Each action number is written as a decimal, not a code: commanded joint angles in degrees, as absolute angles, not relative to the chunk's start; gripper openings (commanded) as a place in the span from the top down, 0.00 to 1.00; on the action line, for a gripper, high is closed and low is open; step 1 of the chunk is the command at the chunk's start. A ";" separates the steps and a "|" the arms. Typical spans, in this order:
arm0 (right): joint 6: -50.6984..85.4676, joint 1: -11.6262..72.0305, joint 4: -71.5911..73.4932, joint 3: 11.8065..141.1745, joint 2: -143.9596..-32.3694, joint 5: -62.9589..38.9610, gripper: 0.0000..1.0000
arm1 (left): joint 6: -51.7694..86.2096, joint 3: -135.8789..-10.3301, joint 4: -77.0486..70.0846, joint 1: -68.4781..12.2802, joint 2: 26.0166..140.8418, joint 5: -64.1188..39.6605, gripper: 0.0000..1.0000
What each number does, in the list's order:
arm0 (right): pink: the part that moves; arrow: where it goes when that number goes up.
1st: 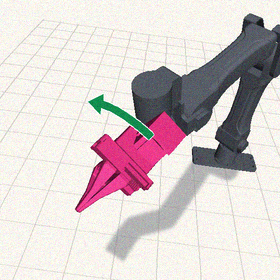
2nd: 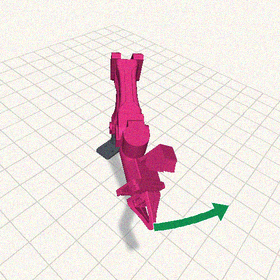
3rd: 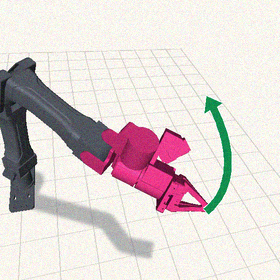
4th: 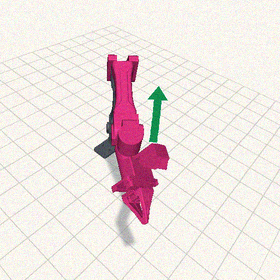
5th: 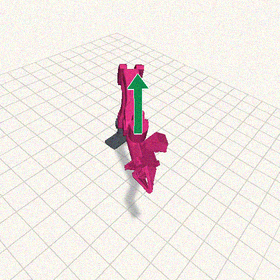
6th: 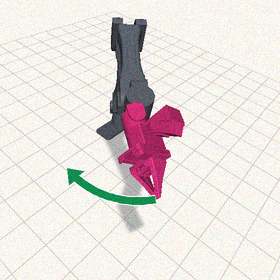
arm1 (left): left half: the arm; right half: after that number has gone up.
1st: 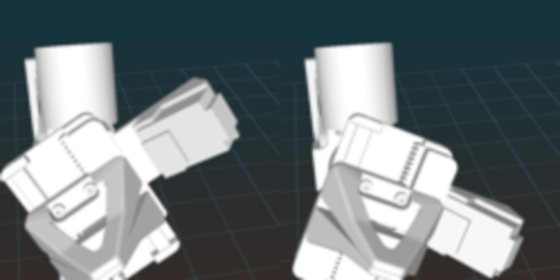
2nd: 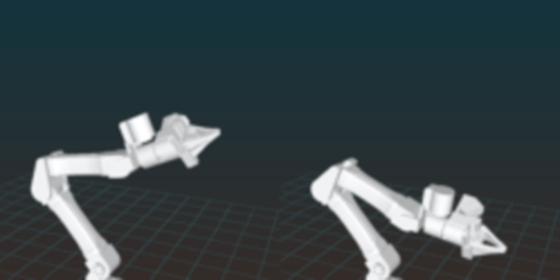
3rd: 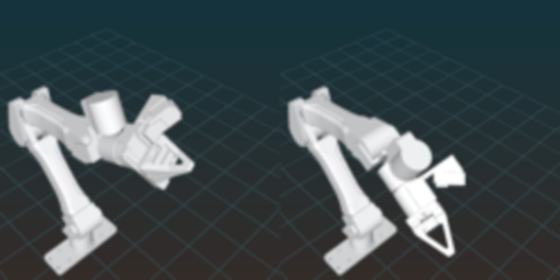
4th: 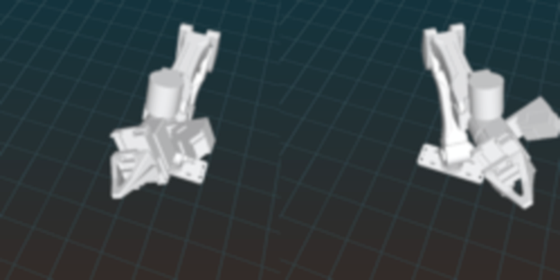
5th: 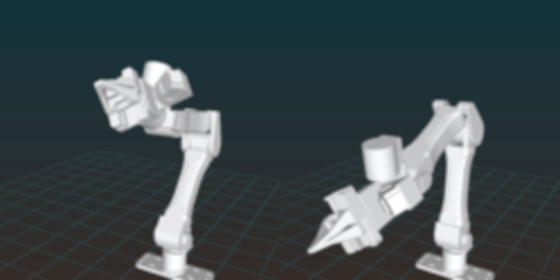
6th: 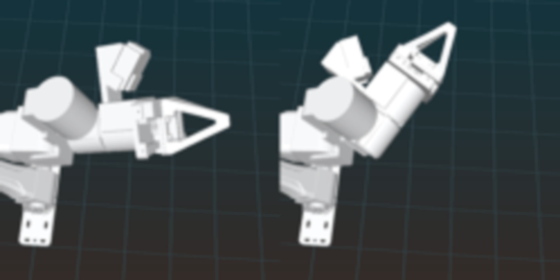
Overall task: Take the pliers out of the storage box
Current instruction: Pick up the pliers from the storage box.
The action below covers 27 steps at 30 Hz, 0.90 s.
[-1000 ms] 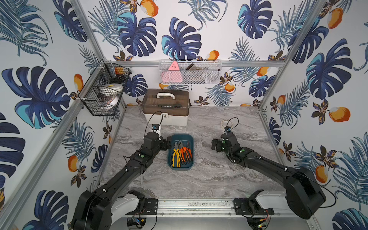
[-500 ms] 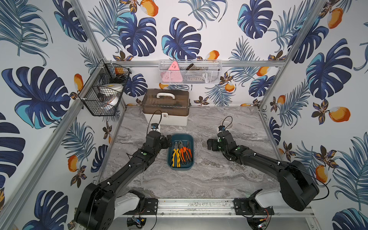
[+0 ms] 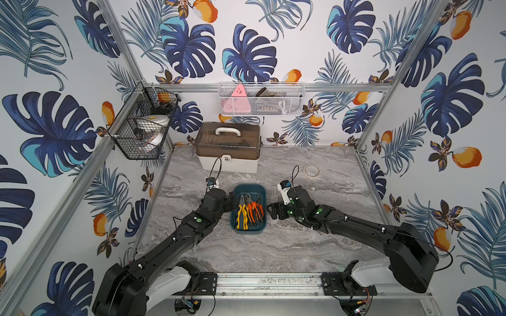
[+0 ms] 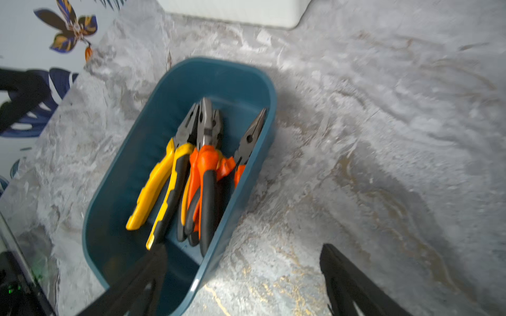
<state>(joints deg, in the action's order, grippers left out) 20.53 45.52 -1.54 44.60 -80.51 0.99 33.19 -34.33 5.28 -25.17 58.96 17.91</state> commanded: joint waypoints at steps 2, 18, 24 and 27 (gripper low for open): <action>21.60 46.90 -3.84 46.00 -80.68 2.81 0.16 | 40.57 -35.90 11.01 -25.28 59.22 29.81 0.01; 26.47 48.35 -17.61 64.37 -91.23 8.56 0.14 | 38.47 -27.12 -4.27 -24.39 58.39 19.59 0.06; 22.41 50.71 -21.80 70.42 -97.36 7.91 0.33 | 36.67 -20.60 -18.11 -24.36 60.07 11.45 0.13; 21.01 52.23 -24.34 74.22 -100.61 8.47 0.39 | 36.01 -21.68 -18.11 -24.37 60.99 9.33 0.16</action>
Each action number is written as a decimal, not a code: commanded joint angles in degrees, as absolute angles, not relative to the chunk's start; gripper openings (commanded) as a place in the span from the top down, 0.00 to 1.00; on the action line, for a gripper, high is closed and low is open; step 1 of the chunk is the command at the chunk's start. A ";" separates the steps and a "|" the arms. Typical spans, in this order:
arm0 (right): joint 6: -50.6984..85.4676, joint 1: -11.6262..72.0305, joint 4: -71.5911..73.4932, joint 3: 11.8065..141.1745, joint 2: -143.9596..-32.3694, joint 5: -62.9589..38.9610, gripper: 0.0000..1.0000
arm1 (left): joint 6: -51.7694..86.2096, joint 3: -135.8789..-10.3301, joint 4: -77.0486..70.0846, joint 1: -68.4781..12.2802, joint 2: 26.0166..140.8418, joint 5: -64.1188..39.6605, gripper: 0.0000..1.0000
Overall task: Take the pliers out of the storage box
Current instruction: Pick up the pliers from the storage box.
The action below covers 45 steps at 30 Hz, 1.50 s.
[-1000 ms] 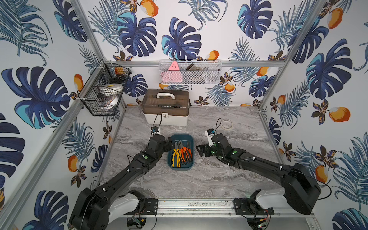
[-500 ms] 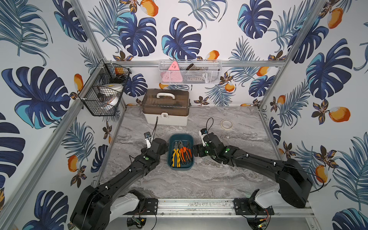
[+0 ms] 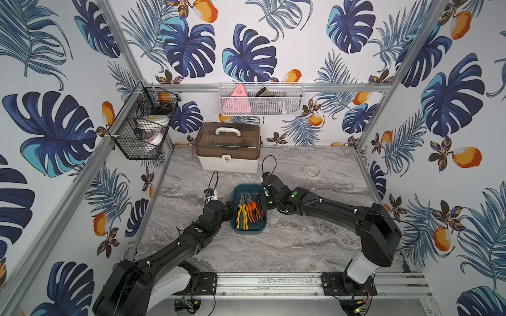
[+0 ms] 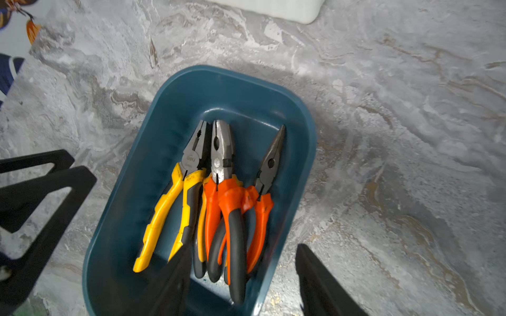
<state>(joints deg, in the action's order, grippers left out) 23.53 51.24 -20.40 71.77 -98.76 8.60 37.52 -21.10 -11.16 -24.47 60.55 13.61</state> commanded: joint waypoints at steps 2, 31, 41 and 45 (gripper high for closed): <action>20.57 52.95 -25.49 76.34 -102.49 8.53 0.40 | 35.99 -21.73 -17.64 -24.41 61.17 9.69 0.17; 21.67 49.46 -15.86 61.23 -91.78 7.45 0.40 | 29.66 -38.82 8.48 -40.54 71.88 18.36 0.45; 21.63 47.64 -15.21 59.02 -88.63 6.44 0.42 | 32.05 -45.28 17.89 -40.82 81.24 23.03 0.60; 21.20 47.55 -15.53 58.80 -87.64 7.33 0.42 | 33.62 -46.47 21.11 -40.79 82.37 25.33 0.61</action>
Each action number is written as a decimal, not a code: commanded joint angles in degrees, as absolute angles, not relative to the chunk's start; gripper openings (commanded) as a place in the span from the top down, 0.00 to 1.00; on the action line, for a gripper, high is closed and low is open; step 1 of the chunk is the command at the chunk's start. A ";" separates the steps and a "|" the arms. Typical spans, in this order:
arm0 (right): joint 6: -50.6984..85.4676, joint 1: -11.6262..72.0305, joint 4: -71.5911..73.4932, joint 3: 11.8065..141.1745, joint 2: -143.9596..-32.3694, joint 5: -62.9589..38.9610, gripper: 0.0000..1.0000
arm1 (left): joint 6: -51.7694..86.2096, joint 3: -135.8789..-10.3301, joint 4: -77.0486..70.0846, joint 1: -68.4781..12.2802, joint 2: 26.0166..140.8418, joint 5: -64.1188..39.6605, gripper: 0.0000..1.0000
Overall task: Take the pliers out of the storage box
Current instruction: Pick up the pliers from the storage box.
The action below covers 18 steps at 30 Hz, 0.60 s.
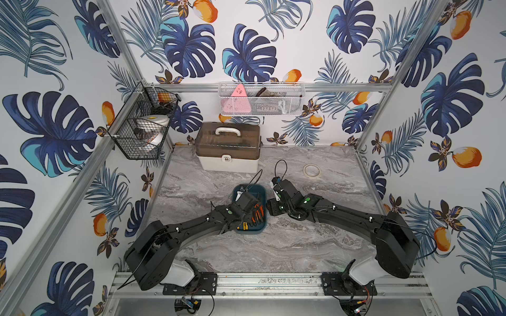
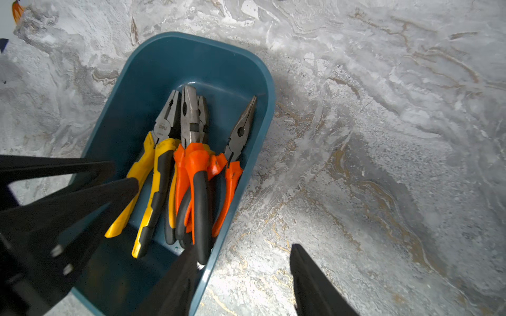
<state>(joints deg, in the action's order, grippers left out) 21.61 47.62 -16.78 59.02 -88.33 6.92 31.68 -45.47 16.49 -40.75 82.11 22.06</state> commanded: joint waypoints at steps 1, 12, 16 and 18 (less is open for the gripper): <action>21.18 47.60 -15.49 58.71 -87.54 7.47 0.42 | 34.21 -46.88 22.53 -40.80 82.44 26.99 0.61; 21.05 47.56 -15.32 58.71 -87.18 6.88 0.42 | 35.18 -47.43 23.34 -40.81 86.98 27.61 0.60; 21.01 47.57 -15.26 58.18 -86.39 7.15 0.43 | 35.92 -46.65 21.62 -40.81 88.39 27.36 0.60; 21.00 47.55 -15.27 57.93 -86.22 7.14 0.43 | 36.16 -46.19 20.65 -40.81 89.07 27.17 0.60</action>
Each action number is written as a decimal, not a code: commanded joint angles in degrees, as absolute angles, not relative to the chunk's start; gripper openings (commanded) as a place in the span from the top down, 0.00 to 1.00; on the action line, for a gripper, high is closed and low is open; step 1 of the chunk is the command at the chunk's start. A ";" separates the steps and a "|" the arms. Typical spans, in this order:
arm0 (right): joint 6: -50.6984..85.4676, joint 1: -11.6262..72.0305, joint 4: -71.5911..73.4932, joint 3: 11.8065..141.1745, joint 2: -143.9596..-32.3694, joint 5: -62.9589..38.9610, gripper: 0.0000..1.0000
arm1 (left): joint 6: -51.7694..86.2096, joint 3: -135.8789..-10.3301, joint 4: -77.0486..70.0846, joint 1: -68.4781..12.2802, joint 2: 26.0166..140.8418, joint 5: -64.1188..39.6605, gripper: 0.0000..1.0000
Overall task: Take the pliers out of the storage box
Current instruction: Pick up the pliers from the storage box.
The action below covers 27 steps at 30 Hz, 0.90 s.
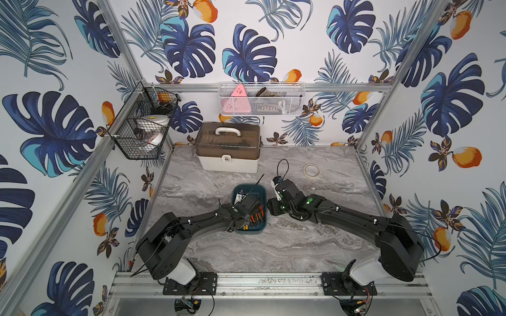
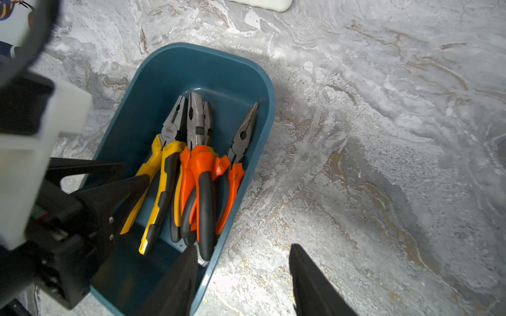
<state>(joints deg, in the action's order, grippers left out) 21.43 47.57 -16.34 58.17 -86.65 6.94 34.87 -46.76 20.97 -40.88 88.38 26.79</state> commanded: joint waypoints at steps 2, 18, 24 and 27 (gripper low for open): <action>21.01 47.59 -15.48 57.86 -86.06 7.28 0.43 | 36.62 -46.14 20.14 -40.83 90.13 27.33 0.61; 20.57 47.55 -15.55 57.34 -85.08 8.10 0.44 | 37.32 -50.19 24.26 -40.81 87.67 29.19 0.95; 22.54 46.67 -15.51 58.90 -85.45 5.66 0.45 | 33.09 -55.86 22.75 -40.84 83.97 26.81 1.00; 25.96 43.97 -14.35 59.34 -86.19 -0.11 0.45 | 32.53 -55.15 17.29 -40.74 83.67 25.33 1.00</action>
<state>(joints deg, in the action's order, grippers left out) 22.41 45.54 -16.01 58.83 -85.67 4.93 34.39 -55.40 22.55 -40.80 84.09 26.48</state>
